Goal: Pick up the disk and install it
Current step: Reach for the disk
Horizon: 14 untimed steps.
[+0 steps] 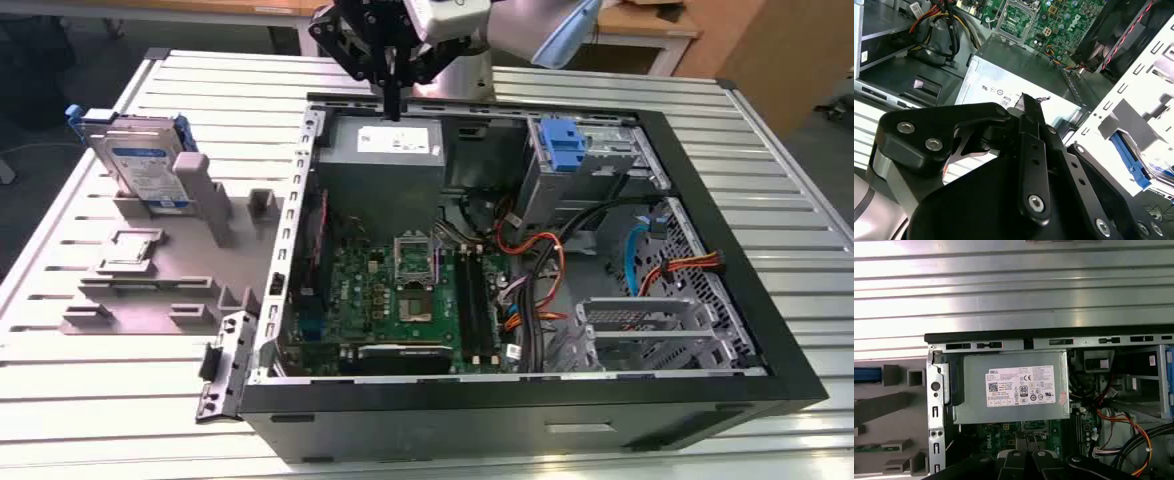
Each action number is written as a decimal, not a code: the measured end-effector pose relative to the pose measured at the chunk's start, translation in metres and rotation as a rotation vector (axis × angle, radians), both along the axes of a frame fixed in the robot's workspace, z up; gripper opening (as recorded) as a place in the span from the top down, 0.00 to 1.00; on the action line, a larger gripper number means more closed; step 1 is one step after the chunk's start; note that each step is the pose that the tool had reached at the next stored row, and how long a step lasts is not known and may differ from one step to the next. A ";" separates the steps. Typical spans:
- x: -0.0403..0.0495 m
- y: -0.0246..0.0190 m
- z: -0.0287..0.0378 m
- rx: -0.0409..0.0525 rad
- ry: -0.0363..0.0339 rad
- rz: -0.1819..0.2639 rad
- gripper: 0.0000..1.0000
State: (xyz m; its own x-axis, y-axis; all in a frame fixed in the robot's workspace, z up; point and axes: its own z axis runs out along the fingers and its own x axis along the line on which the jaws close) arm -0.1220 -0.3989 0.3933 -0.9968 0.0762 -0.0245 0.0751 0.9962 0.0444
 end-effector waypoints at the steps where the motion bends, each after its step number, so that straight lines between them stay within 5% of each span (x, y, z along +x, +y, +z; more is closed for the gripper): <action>1: 0.0000 0.0000 0.0000 0.0000 0.0000 0.000 0.90; 14: -0.0070 0.0000 0.0000 0.0000 0.0000 0.000 0.90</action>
